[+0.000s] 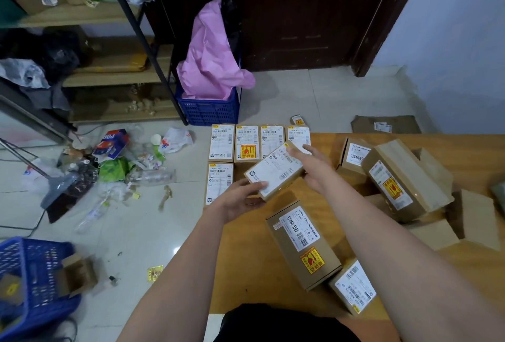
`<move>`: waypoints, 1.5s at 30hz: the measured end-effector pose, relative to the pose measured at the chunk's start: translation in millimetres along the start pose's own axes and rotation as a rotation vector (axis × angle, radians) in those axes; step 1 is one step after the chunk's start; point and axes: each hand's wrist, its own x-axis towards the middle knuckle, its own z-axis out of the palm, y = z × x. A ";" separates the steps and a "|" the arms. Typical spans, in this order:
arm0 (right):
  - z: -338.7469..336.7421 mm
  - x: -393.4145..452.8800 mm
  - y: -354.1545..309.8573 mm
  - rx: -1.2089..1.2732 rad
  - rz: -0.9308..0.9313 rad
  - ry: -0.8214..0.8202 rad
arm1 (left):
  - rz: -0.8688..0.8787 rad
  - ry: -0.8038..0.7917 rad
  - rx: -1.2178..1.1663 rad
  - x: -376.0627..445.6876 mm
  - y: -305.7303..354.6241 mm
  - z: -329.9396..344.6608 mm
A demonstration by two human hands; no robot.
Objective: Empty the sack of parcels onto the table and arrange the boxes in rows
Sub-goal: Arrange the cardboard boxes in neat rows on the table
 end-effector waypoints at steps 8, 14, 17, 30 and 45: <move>23.1 -4.3 41.4 -0.200 0.190 -0.232 | 0.005 0.060 -0.089 -4.3 -15.4 -6.5; 33.6 9.6 49.9 -0.349 0.169 -0.139 | 0.362 0.741 0.495 -10.0 -8.1 -30.9; 41.1 19.9 58.6 -0.487 0.216 -0.131 | 0.424 0.851 0.691 -2.2 -12.5 -59.7; 74.5 47.8 86.7 -0.639 0.298 -0.017 | 0.118 0.612 0.637 16.1 -18.6 -96.0; 90.5 58.2 94.2 -0.641 0.271 0.077 | 0.131 0.530 0.568 12.5 -14.0 -104.0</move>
